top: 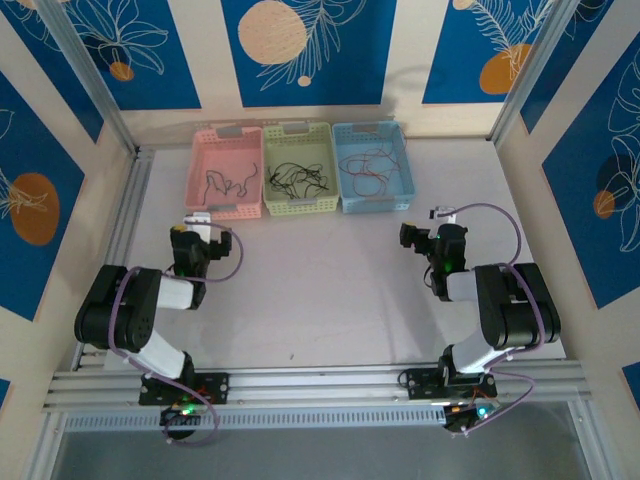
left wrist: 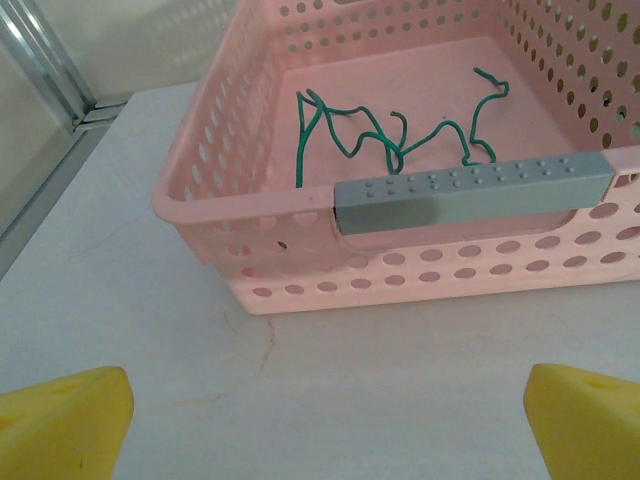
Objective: Untangle the cables
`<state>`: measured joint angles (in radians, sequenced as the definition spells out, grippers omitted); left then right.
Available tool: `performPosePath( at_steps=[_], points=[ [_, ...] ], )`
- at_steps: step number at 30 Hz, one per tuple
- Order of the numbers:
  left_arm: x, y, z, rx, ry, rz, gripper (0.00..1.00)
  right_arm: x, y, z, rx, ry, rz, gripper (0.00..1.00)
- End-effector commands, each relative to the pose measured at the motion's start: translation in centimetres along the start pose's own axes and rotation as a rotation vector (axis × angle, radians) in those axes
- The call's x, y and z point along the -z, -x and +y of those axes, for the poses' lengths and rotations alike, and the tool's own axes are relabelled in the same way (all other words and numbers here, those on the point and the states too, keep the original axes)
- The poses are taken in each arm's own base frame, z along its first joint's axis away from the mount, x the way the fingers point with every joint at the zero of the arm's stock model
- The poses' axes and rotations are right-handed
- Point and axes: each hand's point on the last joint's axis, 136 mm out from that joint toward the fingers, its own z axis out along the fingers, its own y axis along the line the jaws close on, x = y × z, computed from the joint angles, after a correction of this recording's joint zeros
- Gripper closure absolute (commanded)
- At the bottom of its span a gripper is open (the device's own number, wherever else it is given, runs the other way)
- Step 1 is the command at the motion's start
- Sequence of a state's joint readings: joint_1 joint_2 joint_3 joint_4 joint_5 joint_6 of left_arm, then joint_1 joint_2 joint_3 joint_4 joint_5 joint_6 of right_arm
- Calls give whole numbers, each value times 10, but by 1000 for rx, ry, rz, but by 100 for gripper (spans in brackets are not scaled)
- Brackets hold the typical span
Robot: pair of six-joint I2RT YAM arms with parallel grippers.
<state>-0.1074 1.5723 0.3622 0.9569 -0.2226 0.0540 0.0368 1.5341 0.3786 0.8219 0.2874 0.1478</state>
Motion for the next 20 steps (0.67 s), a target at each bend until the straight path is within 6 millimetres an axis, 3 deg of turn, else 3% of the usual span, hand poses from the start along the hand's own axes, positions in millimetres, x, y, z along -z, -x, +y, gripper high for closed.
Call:
performPosePath(
  at_steps=[1, 20],
  points=[
    [1, 5, -1, 22, -18, -17, 0, 0, 18, 3, 12, 14, -56, 1],
    [1, 5, -1, 24, -18, -15, 0, 0, 17, 4, 7, 35, -48, 1]
  ],
)
